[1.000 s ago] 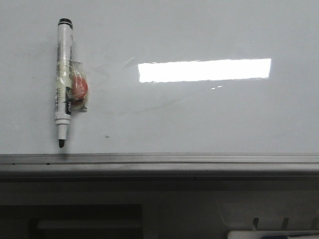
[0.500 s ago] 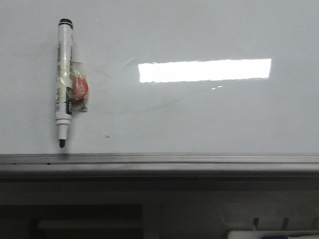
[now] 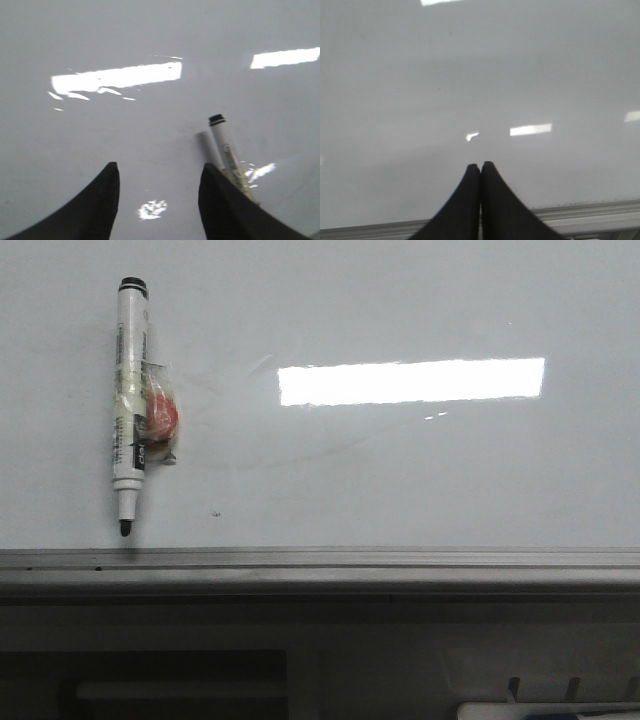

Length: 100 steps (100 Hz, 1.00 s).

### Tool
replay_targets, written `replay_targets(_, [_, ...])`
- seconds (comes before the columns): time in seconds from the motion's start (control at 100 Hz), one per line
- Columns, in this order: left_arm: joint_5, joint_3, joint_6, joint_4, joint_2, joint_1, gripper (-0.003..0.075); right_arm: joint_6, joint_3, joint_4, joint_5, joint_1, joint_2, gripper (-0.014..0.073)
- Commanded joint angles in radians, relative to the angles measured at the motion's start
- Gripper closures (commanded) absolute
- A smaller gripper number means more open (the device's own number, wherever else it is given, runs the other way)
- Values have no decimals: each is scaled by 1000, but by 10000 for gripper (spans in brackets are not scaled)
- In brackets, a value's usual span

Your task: Write number 3 on whiteboard

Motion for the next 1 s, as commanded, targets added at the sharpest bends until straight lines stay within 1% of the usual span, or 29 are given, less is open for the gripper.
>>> replay_targets(0.0, [-64, -39, -17, -84, 28, -69, 380, 0, -34, 2, -75, 0, 15, 641])
replay_targets(0.09, [-28, -39, -17, -108, 36, -106, 380, 0, -34, 2, -75, 0, 15, 641])
replay_targets(0.22, [41, -41, -17, -145, 63, -107, 375, 0, -34, 2, -75, 0, 15, 641])
replay_targets(0.3, [48, -41, -17, -153, 77, -107, 339, 0, -34, 2, -75, 0, 15, 641])
replay_targets(0.4, [40, -43, -17, -199, 95, -107, 270, 0, -34, 2, -75, 0, 15, 641])
replay_targets(0.48, [41, -43, -17, -231, 108, -107, 235, 0, -34, 2, -75, 0, 15, 641])
replay_targets(0.56, [47, -47, -17, -234, 118, -119, 234, 0, -34, 2, -75, 0, 15, 641])
replay_targets(0.68, [51, -70, -17, -232, 151, -180, 235, 0, -34, 2, -75, 0, 15, 641])
replay_targets(0.85, [57, -115, -17, -232, 237, -272, 237, 0, -34, 2, -75, 0, 15, 641])
replay_targets(0.99, [46, -145, -17, -243, 316, -307, 237, 0, -34, 2, -75, 0, 15, 641])
